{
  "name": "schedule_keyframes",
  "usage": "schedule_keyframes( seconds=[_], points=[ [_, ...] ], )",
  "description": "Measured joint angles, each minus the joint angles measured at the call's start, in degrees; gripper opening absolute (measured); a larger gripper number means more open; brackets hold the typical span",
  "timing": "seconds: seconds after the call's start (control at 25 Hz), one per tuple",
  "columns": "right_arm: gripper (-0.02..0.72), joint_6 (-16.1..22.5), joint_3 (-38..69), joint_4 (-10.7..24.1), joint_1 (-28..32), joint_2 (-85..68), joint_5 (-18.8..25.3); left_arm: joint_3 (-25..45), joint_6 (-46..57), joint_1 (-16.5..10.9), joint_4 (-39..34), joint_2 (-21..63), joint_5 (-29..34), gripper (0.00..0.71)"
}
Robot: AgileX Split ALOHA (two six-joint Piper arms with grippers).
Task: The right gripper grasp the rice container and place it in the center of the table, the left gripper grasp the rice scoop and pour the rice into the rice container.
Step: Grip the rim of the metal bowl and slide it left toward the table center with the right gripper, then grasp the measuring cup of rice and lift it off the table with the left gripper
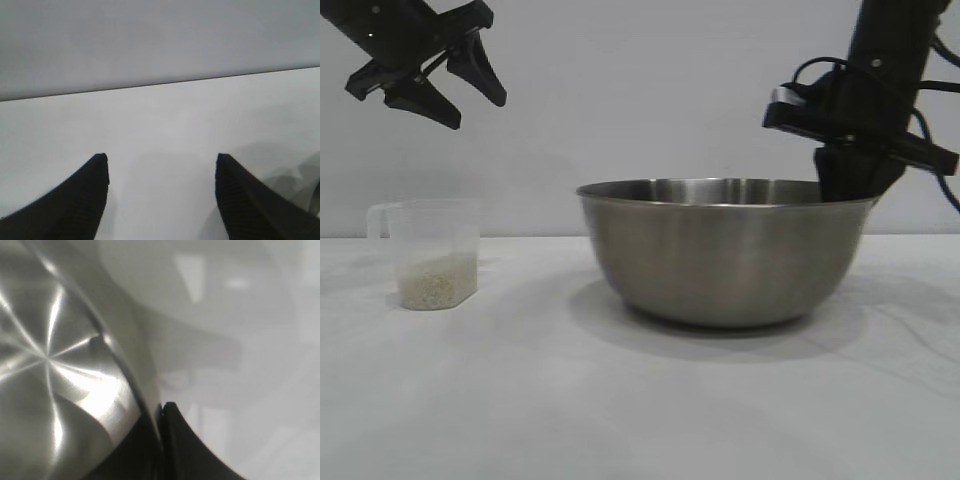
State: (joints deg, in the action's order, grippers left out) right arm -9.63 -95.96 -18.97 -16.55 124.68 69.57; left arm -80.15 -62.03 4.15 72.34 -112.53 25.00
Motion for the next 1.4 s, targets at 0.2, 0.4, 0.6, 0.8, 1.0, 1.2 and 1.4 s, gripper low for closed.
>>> schedule_keyframes(
  seconds=[0.2,0.4,0.6,0.8,1.0,1.2,1.4],
  points=[
    [0.05,0.0,0.0,0.0,0.0,0.0,0.0,0.0,0.0,0.0,0.0,0.0,0.0,0.391],
    [0.366,0.0,-1.1,0.4,0.0,-0.1,0.1,0.0,0.0,0.0,0.0,0.0,0.0,0.391],
    [0.43,0.3,-2.3,1.3,0.0,-3.9,0.1,0.0,0.0,0.0,0.0,0.0,0.0,0.391],
    [0.456,1.9,-2.3,7.6,1.9,-9.3,0.6,0.0,0.0,0.0,0.0,0.0,0.0,0.391],
    [0.456,3.4,-2.3,10.5,7.4,-14.5,0.9,0.0,0.0,0.0,0.0,0.0,0.0,0.391],
    [0.456,3.7,-1.0,11.9,11.4,-19.6,1.1,0.0,0.0,0.0,-0.1,0.0,-0.1,0.391],
    [0.456,4.0,6.8,13.5,12.8,-28.0,1.2,0.0,0.0,0.0,-0.3,0.0,-0.1,0.391]
  ],
)
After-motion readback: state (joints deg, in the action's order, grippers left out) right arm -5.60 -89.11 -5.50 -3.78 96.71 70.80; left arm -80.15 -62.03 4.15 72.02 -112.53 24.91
